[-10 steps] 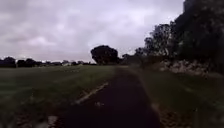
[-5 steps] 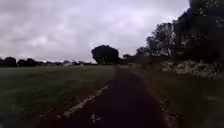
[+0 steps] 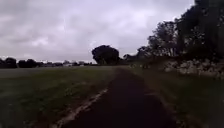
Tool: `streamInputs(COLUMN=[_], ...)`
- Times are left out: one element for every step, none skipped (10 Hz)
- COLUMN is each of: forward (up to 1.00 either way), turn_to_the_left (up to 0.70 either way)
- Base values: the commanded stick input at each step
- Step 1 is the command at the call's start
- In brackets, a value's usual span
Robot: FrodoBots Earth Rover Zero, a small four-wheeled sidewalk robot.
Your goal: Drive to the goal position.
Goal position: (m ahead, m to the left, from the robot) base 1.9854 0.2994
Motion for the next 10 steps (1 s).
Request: streamInputs(forward=[0.85, 0.85, 0.85, 0.85, 0.85, 0.85, 0.85, 0.85, 0.85, 0.85], turn_to_the_left=[-0.28, -0.34, -0.34, -0.34, -0.34, -0.34, -0.34, -0.34, -0.34, -0.34])
